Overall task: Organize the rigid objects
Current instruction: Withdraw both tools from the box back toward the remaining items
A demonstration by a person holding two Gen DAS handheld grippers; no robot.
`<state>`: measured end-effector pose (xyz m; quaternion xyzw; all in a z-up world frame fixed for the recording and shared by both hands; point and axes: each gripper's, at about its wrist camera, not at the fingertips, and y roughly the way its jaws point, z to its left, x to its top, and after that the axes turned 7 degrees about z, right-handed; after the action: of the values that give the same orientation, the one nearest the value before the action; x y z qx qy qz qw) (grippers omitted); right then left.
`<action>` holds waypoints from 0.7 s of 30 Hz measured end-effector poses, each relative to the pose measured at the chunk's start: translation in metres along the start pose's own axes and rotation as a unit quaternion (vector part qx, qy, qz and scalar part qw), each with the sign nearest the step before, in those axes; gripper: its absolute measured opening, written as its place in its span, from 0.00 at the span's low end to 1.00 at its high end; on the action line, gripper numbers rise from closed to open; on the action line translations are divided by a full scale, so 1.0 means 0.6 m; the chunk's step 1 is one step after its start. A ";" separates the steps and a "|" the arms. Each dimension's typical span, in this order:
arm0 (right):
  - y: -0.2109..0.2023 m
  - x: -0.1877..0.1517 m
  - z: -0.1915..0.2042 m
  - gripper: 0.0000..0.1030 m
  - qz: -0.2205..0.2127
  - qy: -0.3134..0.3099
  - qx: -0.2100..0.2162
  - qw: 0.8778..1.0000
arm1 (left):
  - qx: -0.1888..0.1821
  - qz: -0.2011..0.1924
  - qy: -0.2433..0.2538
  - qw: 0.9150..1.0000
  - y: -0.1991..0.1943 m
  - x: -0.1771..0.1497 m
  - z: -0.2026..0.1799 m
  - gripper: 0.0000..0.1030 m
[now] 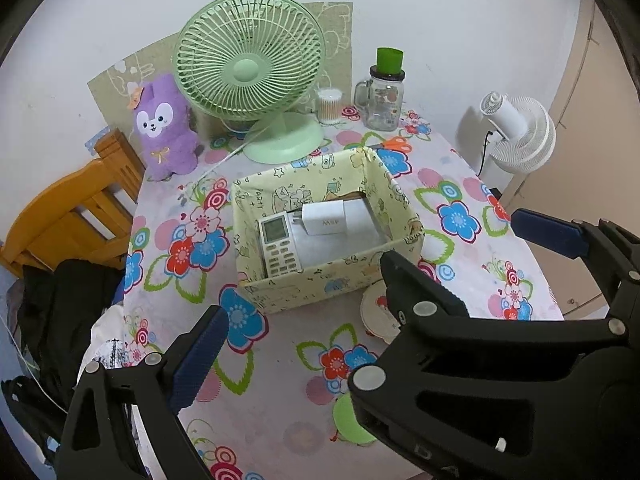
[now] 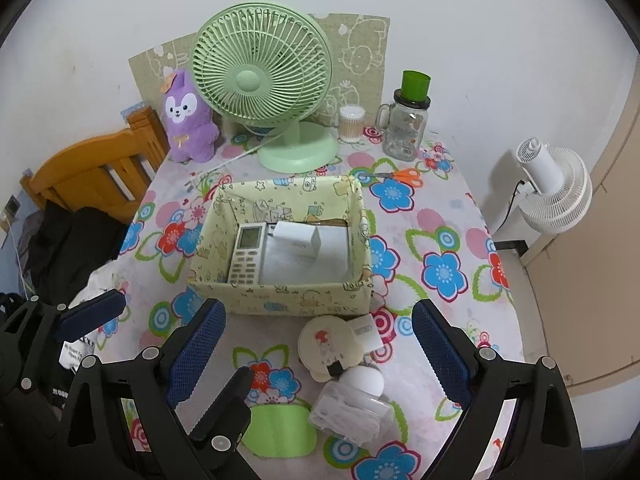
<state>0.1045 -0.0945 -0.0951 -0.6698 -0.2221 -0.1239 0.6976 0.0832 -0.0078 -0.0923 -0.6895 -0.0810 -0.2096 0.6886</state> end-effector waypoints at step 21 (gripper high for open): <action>0.042 -0.041 -0.065 0.93 0.025 -0.048 0.037 0.998 | 0.006 0.039 -0.059 0.997 0.060 -0.037 -0.044 0.95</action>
<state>0.1006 -0.1342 -0.1290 -0.6543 -0.2426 -0.0659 0.7132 0.0730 -0.0315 -0.1347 -0.6990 -0.0961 -0.1412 0.6944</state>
